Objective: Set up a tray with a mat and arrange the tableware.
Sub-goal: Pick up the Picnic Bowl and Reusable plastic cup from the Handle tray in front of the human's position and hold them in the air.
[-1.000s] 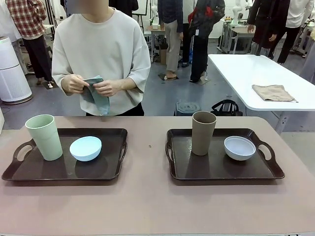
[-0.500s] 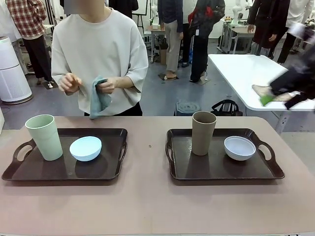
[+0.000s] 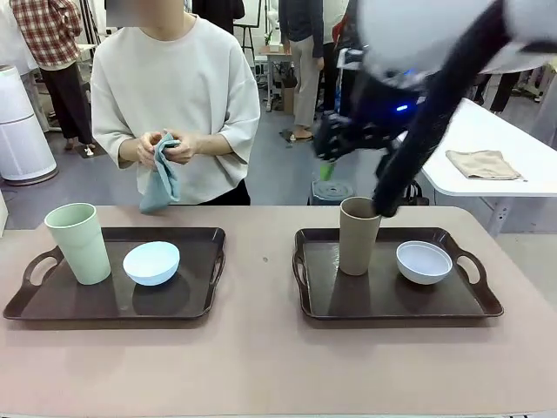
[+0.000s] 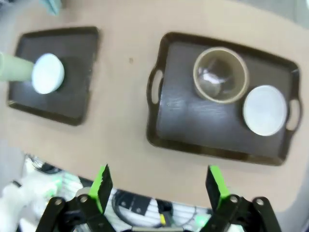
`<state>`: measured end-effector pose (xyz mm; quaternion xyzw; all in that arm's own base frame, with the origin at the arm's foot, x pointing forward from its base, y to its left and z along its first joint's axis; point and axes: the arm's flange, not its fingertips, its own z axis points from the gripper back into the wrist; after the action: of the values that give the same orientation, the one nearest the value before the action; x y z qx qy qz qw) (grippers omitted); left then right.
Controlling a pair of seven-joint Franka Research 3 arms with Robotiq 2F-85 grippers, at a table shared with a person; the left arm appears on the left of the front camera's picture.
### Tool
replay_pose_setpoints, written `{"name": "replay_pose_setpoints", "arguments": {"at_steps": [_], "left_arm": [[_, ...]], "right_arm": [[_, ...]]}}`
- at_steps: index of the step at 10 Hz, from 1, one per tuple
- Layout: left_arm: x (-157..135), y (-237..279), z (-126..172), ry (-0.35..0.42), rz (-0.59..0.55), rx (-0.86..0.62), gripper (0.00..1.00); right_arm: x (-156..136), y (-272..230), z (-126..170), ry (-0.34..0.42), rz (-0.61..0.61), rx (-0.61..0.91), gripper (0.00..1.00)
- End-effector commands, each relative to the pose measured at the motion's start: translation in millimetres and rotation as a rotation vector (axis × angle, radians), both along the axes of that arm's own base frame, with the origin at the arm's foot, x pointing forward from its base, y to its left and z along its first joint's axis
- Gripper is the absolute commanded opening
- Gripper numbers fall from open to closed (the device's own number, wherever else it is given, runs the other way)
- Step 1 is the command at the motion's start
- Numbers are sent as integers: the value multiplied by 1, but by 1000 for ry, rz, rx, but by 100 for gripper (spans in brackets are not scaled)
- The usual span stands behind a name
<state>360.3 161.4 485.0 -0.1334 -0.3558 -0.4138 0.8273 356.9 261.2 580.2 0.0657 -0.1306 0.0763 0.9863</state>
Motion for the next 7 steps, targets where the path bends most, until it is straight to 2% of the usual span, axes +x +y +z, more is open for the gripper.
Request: {"name": "replay_pose_setpoints", "arguments": {"at_steps": [1,2,4,5,7], "left_arm": [[5,3,-1,-35,-28,19,100],[6,4,0,-30,-39,16,100],[-7,1,-7,53,-33,64,100],[1,-1,-1,-5,-20,17,100],[1,-1,-1,-5,-20,17,100]], "right_arm": [[23,44,-16,44,-90,-42,100],[20,56,-22,54,-96,-19,100],[16,42,-23,40,2,47,100],[17,58,-33,60,-59,-15,100],[17,58,-33,60,-59,-15,100]]}}
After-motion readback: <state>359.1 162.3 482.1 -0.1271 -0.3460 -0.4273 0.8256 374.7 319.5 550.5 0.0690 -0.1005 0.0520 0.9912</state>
